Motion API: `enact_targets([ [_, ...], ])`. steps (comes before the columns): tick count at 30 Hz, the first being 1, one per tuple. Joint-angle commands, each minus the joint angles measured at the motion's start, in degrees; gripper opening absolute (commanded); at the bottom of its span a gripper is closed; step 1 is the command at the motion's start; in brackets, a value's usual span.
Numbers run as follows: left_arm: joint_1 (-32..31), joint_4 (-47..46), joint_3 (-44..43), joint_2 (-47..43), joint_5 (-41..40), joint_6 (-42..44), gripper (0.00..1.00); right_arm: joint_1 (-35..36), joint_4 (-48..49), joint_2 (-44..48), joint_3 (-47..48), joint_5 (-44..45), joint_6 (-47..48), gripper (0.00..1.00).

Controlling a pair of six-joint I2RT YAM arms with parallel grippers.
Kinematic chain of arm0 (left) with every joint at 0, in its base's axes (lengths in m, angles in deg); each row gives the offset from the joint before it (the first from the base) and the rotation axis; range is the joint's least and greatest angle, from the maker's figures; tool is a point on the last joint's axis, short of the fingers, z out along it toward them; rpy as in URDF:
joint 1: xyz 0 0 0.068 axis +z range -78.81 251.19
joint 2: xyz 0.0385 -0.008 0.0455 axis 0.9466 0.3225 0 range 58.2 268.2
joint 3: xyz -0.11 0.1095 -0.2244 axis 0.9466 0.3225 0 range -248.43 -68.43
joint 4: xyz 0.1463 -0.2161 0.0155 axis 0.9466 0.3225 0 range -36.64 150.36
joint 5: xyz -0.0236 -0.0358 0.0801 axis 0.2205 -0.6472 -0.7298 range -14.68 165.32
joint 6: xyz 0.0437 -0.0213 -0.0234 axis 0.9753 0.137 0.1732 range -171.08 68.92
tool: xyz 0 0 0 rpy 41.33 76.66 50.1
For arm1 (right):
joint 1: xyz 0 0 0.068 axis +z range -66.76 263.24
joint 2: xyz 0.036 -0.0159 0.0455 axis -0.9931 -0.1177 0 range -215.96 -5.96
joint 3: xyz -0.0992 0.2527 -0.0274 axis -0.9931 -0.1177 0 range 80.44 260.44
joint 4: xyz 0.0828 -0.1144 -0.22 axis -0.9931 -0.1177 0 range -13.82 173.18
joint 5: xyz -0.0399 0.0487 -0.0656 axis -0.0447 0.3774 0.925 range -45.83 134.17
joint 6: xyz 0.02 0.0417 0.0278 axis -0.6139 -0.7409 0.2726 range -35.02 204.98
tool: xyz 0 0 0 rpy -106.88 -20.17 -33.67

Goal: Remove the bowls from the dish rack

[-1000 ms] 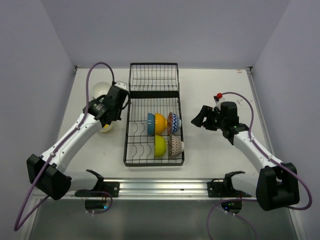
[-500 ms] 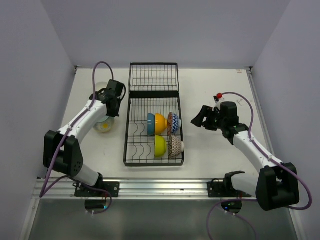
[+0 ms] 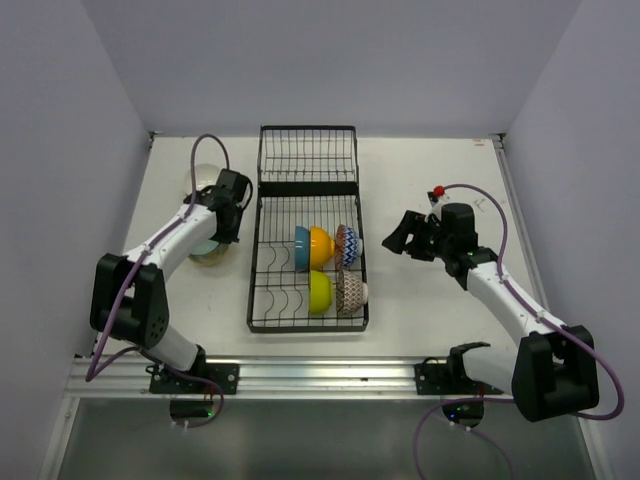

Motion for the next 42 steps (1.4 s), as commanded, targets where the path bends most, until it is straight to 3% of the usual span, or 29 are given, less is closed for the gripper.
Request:
enact_targets([
  [1,0.38,-4.0,1.16,-0.95,-0.1,-0.4,0.0,-0.2,2.26,0.82,-0.18,-0.55,0.76,0.72],
  [10,0.38,-5.32,2.65,1.07,-0.44,-0.93,0.01,-0.2,2.17,0.82,-0.18,-0.2,0.85,0.72],
  [11,0.38,-5.41,2.57,1.6,-0.79,-1.01,0.07,-0.2,2.17,0.82,-0.18,-0.29,0.85,0.72],
  [13,0.38,-5.41,2.3,1.95,-1.59,-1.1,0.08,-0.2,2.08,0.82,-0.18,-0.2,0.85,0.72],
  [21,0.38,-4.8,0.81,3.45,-3.52,-1.72,0.28,-0.11,1.9,0.56,-0.1,-0.29,0.94,0.72],
  [25,0.38,-4.53,0.28,2.66,-3.79,-2.07,0.46,-0.2,1.82,0.47,0.08,-0.38,1.03,0.72],
  [29,0.38,-4.01,-0.6,-0.05,-2.82,-2.42,0.57,-0.11,1.9,0.21,0.08,-0.38,0.94,0.72],
  [38,0.38,-3.92,-4.2,-8.14,3.33,-4.87,0.66,-0.2,1.64,-0.23,0.26,-0.2,1.03,0.72],
  [41,0.38,-6.63,-2.28,-12.08,10.33,-6.72,0.66,-0.11,1.64,-0.32,0.26,-0.29,1.03,0.72],
  [42,0.38,-10.38,-1.05,-13.59,17.33,-7.42,0.66,-0.28,1.73,-0.49,0.26,-0.2,0.94,0.72],
])
